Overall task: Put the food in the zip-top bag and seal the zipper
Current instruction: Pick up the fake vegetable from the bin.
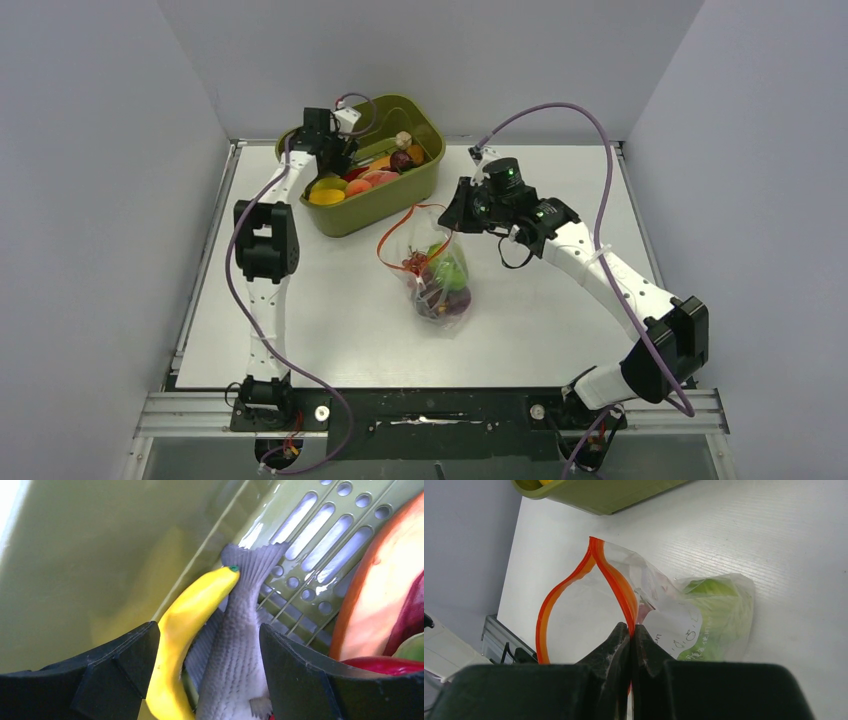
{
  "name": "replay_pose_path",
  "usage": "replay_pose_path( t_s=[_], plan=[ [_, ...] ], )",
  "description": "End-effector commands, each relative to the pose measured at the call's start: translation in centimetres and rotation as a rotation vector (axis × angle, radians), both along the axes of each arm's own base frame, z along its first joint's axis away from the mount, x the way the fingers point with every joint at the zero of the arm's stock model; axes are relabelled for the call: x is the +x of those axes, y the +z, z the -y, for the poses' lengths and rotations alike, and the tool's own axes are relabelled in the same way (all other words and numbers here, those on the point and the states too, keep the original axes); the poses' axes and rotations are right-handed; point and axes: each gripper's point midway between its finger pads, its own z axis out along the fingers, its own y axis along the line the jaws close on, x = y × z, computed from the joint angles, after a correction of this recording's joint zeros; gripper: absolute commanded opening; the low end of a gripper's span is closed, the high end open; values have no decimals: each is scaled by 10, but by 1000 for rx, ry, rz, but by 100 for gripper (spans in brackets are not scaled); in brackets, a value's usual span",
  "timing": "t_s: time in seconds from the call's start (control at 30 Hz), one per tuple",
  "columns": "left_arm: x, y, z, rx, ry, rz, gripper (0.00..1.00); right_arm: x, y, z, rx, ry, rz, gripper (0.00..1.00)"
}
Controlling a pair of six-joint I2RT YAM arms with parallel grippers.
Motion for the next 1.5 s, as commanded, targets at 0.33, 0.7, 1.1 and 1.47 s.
replay_pose_path(
  t_s=[0.33, 0.7, 1.1, 1.47],
  plan=[
    [27, -7, 42, 15, -72, 75, 61, 12, 28, 7, 32, -8, 93, 0],
    [22, 32, 62, 50, -84, 160, 33, 13, 27, 5, 39, 0, 91, 0],
    [1, 76, 73, -83, -17, 150, 39, 15, 25, 3, 51, -8, 84, 0],
    [-27, 69, 81, -49, -165, 82, 54, 14, 28, 0, 68, 5, 93, 0]
  ],
)
